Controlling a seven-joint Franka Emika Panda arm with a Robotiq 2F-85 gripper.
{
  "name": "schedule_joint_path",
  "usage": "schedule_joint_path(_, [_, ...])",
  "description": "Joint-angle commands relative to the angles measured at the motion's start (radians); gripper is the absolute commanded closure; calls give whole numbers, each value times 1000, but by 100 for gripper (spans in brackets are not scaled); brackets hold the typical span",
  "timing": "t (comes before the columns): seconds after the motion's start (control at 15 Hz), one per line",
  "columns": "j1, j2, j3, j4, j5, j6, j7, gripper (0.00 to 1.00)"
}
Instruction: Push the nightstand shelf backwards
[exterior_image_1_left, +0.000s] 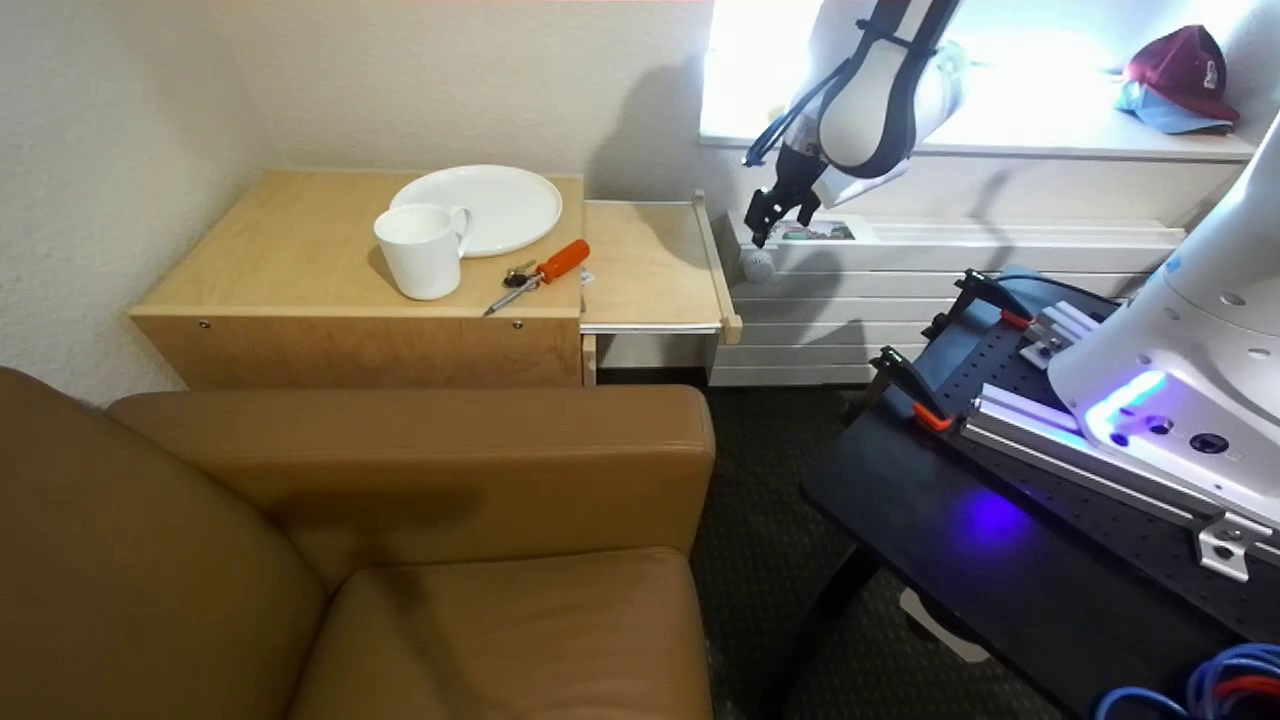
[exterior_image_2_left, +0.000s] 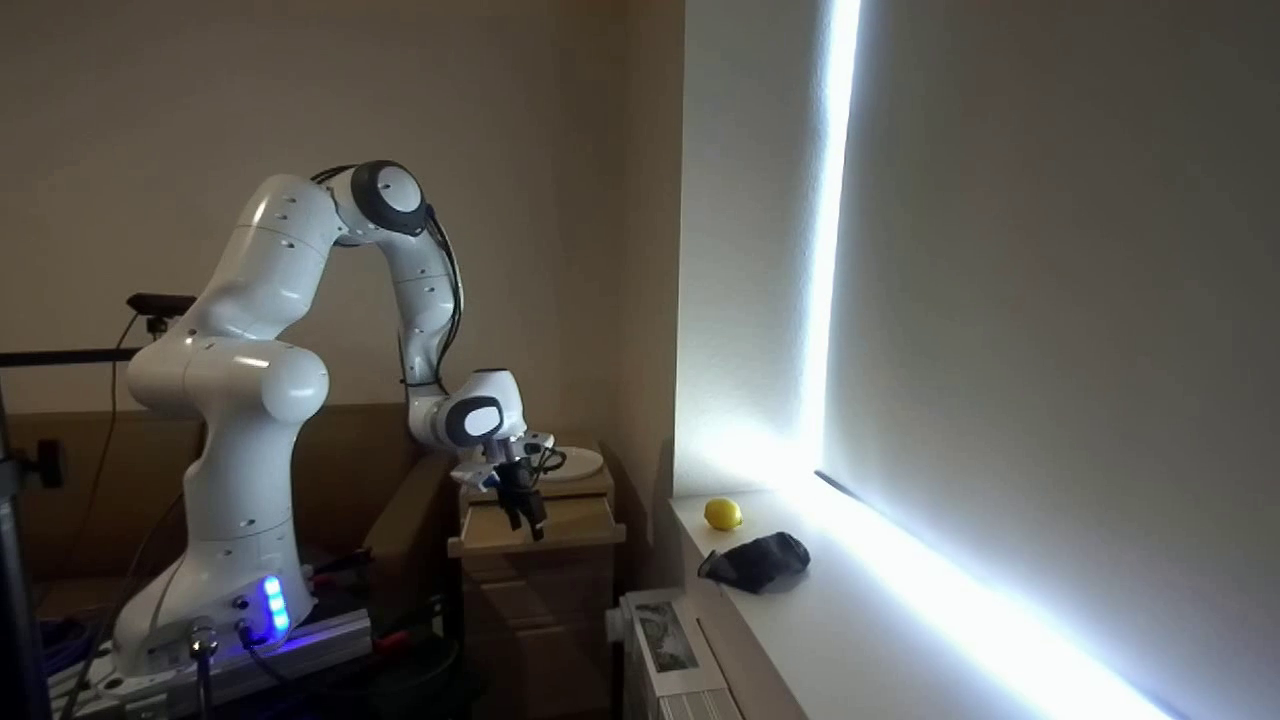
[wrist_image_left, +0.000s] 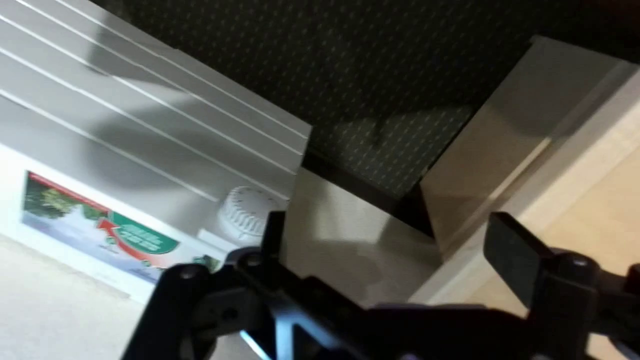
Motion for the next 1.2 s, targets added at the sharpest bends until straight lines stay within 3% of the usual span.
schedule_joint_path(0.0, [130,-14,-247,-32,-11,-80,6,0])
schedule_joint_path(0.07, [108,-13,-246,-26,-15,-114,12,0])
schedule_joint_path(0.13, [78,0,-197,-11,-22,-60,13,0])
schedule_joint_path(0.33, [74,0,-229,-12,-33,-88,20,0])
schedule_joint_path(0.47, [48,29,-194,15,-21,-128,32,0])
schedule_joint_path(0.53, [26,44,-165,26,-16,-144,37,0])
schedule_joint_path(0.6, [-60,26,-66,27,-5,-159,16,0])
schedule_joint_path(0.8, [-182,61,95,54,15,-137,14,0])
schedule_joint_path(1.0, [-213,115,158,100,10,-119,27,0])
schedule_joint_path(1.13, [-195,147,156,130,2,-121,37,0])
